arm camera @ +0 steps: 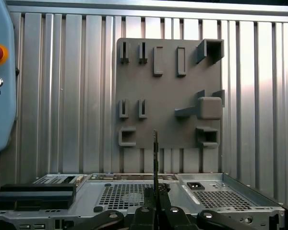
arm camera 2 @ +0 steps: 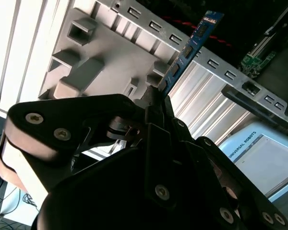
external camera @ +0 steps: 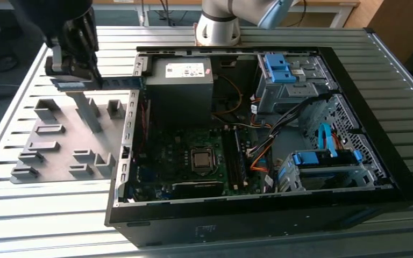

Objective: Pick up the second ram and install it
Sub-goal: 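Pick up the second ram and move it above second insertion slot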

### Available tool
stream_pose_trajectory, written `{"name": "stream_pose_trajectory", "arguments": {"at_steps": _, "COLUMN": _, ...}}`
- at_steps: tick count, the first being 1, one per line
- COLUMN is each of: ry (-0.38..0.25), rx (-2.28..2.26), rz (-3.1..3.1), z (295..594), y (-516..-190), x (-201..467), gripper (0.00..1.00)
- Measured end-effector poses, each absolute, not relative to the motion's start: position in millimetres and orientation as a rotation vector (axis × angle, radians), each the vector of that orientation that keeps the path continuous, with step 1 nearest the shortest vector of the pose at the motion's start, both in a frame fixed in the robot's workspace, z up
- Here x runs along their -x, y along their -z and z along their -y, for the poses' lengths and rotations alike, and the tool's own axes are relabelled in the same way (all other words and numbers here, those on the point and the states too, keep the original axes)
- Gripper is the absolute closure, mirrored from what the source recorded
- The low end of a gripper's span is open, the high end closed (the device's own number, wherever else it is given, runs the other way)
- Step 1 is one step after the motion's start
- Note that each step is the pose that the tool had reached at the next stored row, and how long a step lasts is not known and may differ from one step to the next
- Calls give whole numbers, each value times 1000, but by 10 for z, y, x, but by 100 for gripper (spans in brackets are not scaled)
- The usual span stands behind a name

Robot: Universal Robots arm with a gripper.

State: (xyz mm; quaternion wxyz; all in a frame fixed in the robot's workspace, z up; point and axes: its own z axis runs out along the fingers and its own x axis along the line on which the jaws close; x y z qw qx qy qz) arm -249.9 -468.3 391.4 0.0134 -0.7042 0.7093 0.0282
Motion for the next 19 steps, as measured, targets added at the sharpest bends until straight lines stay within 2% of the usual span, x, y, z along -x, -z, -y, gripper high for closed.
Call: {"name": "stream_pose_trajectory", "arguments": {"at_steps": 19, "ry": -88, "rx": 2194, "rz": -2210, "z": 4683, "y": -3914, "x": 1908, "gripper": 86}}
